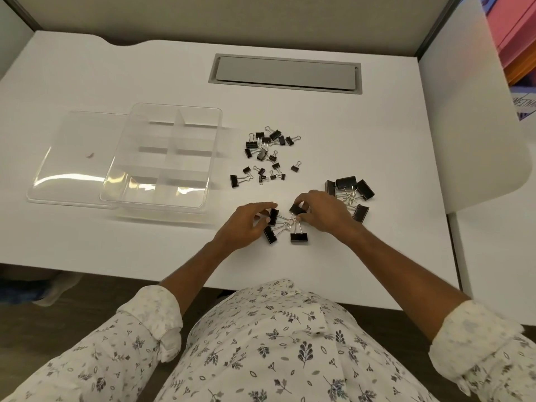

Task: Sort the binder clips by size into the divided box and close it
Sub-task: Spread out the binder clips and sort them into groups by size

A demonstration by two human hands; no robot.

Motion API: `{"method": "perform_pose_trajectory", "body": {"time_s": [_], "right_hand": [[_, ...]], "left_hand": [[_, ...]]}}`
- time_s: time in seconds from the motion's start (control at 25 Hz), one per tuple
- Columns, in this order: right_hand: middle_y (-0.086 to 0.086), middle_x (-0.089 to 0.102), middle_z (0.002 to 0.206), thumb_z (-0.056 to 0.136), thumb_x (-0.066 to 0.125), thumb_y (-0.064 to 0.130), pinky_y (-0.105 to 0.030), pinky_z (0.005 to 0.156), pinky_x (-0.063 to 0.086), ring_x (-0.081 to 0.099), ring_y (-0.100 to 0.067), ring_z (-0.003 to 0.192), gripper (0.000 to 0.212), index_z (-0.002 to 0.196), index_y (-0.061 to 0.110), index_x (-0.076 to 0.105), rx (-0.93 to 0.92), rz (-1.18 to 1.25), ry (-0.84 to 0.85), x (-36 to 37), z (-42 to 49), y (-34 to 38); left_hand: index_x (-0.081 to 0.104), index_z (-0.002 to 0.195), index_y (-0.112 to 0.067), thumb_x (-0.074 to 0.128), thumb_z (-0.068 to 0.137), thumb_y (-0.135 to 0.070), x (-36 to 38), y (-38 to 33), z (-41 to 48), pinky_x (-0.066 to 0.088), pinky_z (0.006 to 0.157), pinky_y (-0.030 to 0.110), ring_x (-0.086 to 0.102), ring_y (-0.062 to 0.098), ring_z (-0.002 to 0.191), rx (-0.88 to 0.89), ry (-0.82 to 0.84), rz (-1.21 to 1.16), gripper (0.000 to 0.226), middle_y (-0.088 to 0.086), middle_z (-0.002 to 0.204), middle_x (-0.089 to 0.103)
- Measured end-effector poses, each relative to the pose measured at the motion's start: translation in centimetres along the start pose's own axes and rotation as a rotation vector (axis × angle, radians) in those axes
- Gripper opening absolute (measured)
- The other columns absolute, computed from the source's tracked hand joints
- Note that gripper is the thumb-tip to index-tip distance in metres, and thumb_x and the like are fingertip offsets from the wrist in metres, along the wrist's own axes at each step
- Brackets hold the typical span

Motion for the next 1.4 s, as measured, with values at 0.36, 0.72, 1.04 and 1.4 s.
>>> {"method": "perform_pose_trajectory", "body": {"time_s": [0.36, 0.72, 1.04, 1.4], "right_hand": [[-0.009, 0.054, 0.139, 0.094, 0.069, 0.034, -0.046, 0.099, 0.049, 0.052, -0.030, 0.127, 0.046, 0.136, 0.017, 0.057, -0.060, 0.046, -0.094, -2.3, 3.6, 2.3], [-0.007, 0.048, 0.147, 0.099, 0.062, 0.022, -0.044, 0.099, 0.048, 0.046, -0.031, 0.131, 0.042, 0.140, 0.014, 0.055, -0.096, 0.066, -0.128, -1.0, 7.0, 4.2], [-0.010, 0.056, 0.140, 0.102, 0.053, 0.010, -0.047, 0.094, 0.054, 0.053, -0.029, 0.128, 0.039, 0.140, 0.014, 0.056, -0.195, 0.014, -0.218, -3.7, 12.1, 7.4], [-0.007, 0.061, 0.107, 0.088, 0.073, 0.022, -0.041, 0.078, 0.054, 0.062, -0.026, 0.097, 0.023, 0.106, 0.011, 0.064, -0.155, 0.111, -0.191, -3.4, 15.6, 7.2]], "left_hand": [[0.053, 0.139, -0.008, 0.062, 0.095, -0.014, -5.7, 2.4, 1.4, 0.032, 0.117, 0.037, 0.034, 0.026, 0.144, -0.159, -0.332, 0.154, 0.046, 0.010, 0.150, 0.046], [0.052, 0.141, -0.005, 0.056, 0.097, -0.010, -5.3, 3.5, 3.5, 0.030, 0.116, 0.034, 0.040, 0.030, 0.139, -0.240, -0.267, 0.142, 0.044, 0.013, 0.150, 0.046], [0.051, 0.139, -0.013, 0.062, 0.092, -0.006, -6.6, 4.6, 5.2, 0.046, 0.105, 0.040, 0.051, 0.023, 0.121, -0.286, -0.307, 0.074, 0.048, 0.007, 0.128, 0.059], [0.047, 0.142, -0.017, 0.071, 0.087, -0.024, -6.5, 4.4, 5.3, 0.047, 0.097, 0.031, 0.052, 0.017, 0.115, -0.346, -0.341, -0.023, 0.061, 0.001, 0.123, 0.059]]}}
Point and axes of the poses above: each hand's wrist, its own z-axis towards the middle knuckle, its own x-axis out of the palm, y = z × x, the point moved 10 cm from there along z, towards the middle knuckle
